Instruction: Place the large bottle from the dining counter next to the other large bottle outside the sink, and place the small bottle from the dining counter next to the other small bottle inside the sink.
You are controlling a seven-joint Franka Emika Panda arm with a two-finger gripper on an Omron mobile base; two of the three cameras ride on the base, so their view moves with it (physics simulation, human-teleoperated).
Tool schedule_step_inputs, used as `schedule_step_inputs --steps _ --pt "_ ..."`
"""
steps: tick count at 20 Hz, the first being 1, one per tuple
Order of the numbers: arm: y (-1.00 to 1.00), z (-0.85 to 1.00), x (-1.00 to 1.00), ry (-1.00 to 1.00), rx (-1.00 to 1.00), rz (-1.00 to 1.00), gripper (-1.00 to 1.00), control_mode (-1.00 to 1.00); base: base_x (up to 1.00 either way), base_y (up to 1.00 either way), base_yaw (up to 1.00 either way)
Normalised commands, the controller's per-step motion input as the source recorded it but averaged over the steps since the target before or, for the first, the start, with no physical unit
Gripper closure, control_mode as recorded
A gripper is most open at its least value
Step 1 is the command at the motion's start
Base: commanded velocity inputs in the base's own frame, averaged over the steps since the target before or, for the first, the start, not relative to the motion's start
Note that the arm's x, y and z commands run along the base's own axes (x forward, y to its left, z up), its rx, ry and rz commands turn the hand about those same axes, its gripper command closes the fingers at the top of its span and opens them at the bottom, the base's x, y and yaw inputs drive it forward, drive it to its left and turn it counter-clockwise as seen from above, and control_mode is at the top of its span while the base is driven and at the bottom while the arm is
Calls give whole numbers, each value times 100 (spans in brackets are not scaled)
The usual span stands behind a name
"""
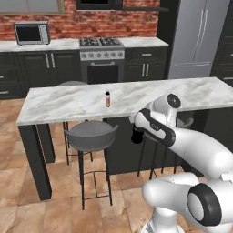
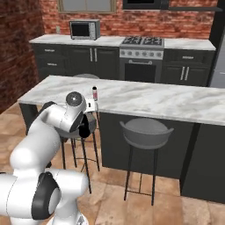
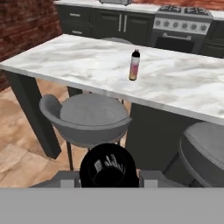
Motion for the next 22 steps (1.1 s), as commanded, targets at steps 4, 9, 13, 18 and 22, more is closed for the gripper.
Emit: schedule_step_inputs --steps 4,9,13,18,22 --pt "0 0 0 0 0 0 100 100 -49 -17 -6" --pt "0 0 0 0 0 0 100 100 -37 -12 -27" --pt "0 0 0 0 0 0 100 100 -23 -10 -42" --pt "0 0 0 0 0 0 100 100 -13 -13 -46" --pt "0 0 0 0 0 0 100 100 -12 -16 -43"
